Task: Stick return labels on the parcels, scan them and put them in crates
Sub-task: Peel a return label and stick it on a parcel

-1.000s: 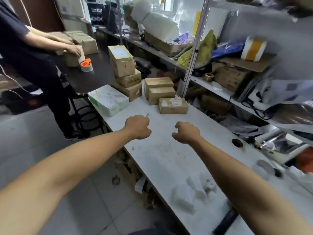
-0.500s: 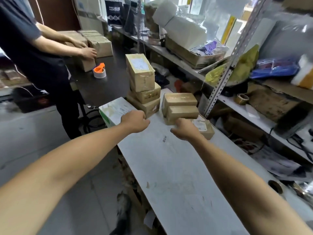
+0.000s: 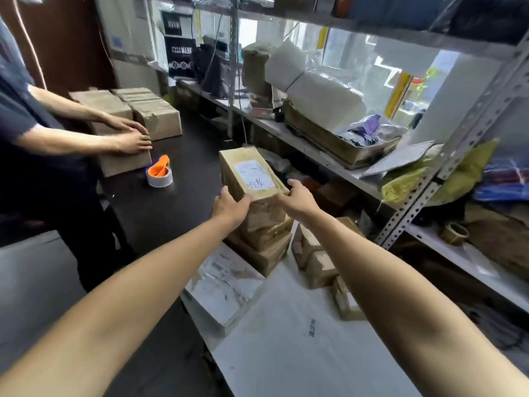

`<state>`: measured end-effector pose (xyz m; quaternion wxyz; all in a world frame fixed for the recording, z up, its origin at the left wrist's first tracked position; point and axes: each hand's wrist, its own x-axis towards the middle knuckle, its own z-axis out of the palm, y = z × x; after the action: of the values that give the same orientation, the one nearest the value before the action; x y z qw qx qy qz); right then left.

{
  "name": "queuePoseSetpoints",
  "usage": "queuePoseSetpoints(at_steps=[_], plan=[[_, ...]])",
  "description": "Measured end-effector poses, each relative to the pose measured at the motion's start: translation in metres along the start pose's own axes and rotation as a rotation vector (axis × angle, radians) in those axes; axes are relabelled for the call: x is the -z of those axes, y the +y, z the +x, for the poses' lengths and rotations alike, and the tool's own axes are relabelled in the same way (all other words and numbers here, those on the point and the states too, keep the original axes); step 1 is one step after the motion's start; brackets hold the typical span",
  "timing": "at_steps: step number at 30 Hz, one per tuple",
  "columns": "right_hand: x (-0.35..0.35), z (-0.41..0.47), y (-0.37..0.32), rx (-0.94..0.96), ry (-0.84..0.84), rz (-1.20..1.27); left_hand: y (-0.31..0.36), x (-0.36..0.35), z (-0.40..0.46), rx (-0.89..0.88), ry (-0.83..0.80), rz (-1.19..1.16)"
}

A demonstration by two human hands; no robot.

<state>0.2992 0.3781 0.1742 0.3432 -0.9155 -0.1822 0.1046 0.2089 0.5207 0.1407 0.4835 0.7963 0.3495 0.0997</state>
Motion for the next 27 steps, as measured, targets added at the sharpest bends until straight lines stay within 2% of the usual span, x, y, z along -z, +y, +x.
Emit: queuePoseSetpoints(at_steps=[5,10,16,20,25,27], plan=[[-0.023,0.039,-0.015,-0.098,-0.053,0.028,0.002,-0.006,0.036,0.084,-0.154,-0.201],[-0.045,0.062,0.016,-0.134,-0.037,0.112,-0.013,-0.010,0.040,0.029,-0.160,-0.317],[-0.017,0.002,0.015,-0.117,0.003,0.256,-0.022,-0.007,0.021,-0.114,-0.220,-0.433],[0.008,-0.045,0.034,-0.133,0.000,0.343,-0.019,-0.010,-0.014,-0.178,-0.340,-0.492],[0.041,-0.130,0.073,-0.121,-0.025,0.476,-0.007,-0.037,-0.080,-0.143,-0.407,-0.559],[0.053,-0.167,0.094,-0.121,-0.033,0.540,-0.009,-0.050,-0.107,-0.105,-0.492,-0.568]])
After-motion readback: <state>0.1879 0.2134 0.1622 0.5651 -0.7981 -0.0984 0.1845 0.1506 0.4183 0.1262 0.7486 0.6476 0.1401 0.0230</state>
